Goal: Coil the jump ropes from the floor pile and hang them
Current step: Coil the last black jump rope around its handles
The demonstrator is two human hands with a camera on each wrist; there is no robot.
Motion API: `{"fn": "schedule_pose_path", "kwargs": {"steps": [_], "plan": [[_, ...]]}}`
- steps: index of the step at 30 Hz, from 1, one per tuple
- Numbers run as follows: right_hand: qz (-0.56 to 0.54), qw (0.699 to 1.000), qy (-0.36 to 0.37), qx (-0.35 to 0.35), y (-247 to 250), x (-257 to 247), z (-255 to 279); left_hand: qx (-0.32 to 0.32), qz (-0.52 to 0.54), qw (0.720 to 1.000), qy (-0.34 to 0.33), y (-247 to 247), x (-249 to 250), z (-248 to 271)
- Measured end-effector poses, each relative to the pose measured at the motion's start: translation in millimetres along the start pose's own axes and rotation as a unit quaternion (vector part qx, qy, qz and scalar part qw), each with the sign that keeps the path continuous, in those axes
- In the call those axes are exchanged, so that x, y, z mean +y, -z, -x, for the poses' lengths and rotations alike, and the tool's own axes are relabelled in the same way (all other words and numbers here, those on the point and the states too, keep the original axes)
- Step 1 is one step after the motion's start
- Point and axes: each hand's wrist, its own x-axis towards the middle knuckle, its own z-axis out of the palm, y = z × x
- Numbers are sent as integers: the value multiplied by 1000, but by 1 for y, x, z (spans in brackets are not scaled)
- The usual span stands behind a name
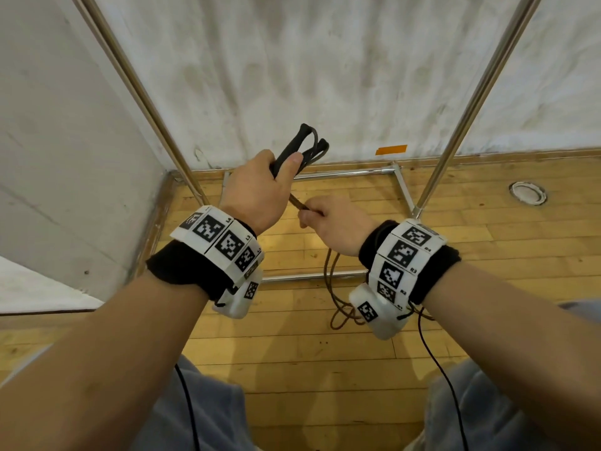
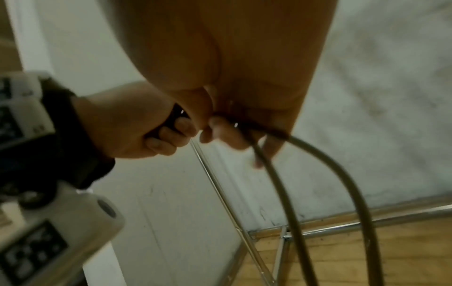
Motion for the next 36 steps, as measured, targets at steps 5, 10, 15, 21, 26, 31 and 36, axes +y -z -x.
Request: {"fn": "schedule_pose_path", "kwargs": {"steps": [5, 10, 15, 21, 26, 31, 36], "plan": [[4, 999, 17, 35, 8, -1, -1, -113, 44, 993, 12, -1, -7, 3], [-24, 998, 17, 56, 10, 2, -1, -24, 112, 993, -21, 6, -12, 6], [-32, 996, 31, 77, 9, 5, 0, 44, 228, 972, -19, 6, -12, 10], [-7, 997, 41, 58, 2, 13, 4, 36, 108, 993, -41, -6, -15, 13], [20, 994, 31, 98, -4, 17, 6, 15, -17, 1000, -6, -21, -14, 3], [35, 996, 51, 66, 8, 10, 7, -33, -113, 993, 10, -24, -17, -9], [49, 995, 66, 56, 15, 0, 11, -64, -150, 987, 3, -24, -16, -7]]}}
